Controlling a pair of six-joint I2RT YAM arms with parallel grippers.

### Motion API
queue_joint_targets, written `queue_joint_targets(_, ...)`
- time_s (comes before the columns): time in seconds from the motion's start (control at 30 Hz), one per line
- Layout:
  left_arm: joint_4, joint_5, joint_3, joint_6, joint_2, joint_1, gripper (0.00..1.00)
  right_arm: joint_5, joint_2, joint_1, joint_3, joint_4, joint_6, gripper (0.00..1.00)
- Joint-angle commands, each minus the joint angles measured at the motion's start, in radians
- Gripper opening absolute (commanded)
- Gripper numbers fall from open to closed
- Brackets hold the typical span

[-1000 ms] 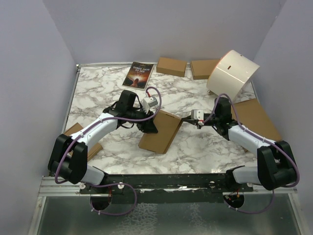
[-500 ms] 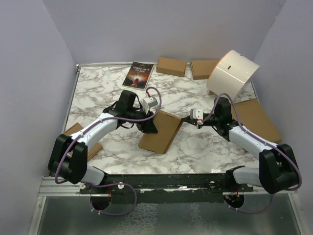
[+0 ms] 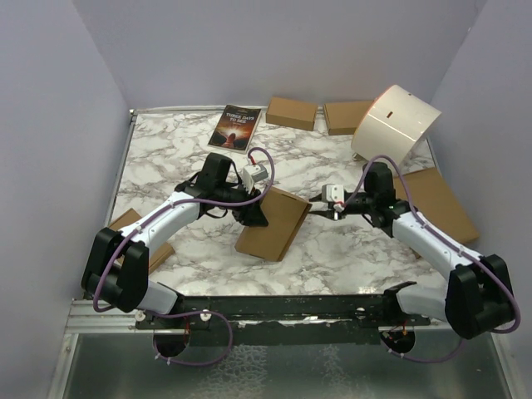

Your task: Fold the paper box

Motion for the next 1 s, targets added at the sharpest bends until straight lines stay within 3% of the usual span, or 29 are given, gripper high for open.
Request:
queue_joint_targets(0.0,-0.019,-0.074,0.003,0.047,0.016,-0.001,0.0,0.027,-0.07,-0.014,0.031,-0.116,-0.044,0.38)
queue_joint_targets(0.17,-0.015,-0.074,0.0,0.046,0.014,0.001,0.0,0.054,-0.086,-0.082,0.026,-0.127,0.049,0.36)
queue_joint_targets(0.3,-0.011,-0.072,-0.001,0.042,0.012,0.001,0.0,0.154,0.002,-0.092,0.034,-0.154,0.156,0.09)
queue_joint_targets(0.4,-0.007,-0.07,0.001,0.04,0.015,0.001,0.0,0.161,0.107,-0.092,0.089,-0.232,0.234,0.03)
queue_joint_targets(0.63,-0.003,-0.07,-0.003,0.034,0.011,0.001,0.0,0.02,0.231,-0.086,0.131,-0.212,0.496,0.01)
queue_joint_targets(0.73,-0.002,-0.073,-0.001,0.031,0.012,0.001,0.0,-0.06,0.241,-0.082,0.086,-0.097,0.687,0.01)
queue_joint_targets(0.97,0.009,-0.067,0.0,0.023,0.011,0.001,0.0,-0.008,0.259,0.054,0.073,0.02,0.845,0.01)
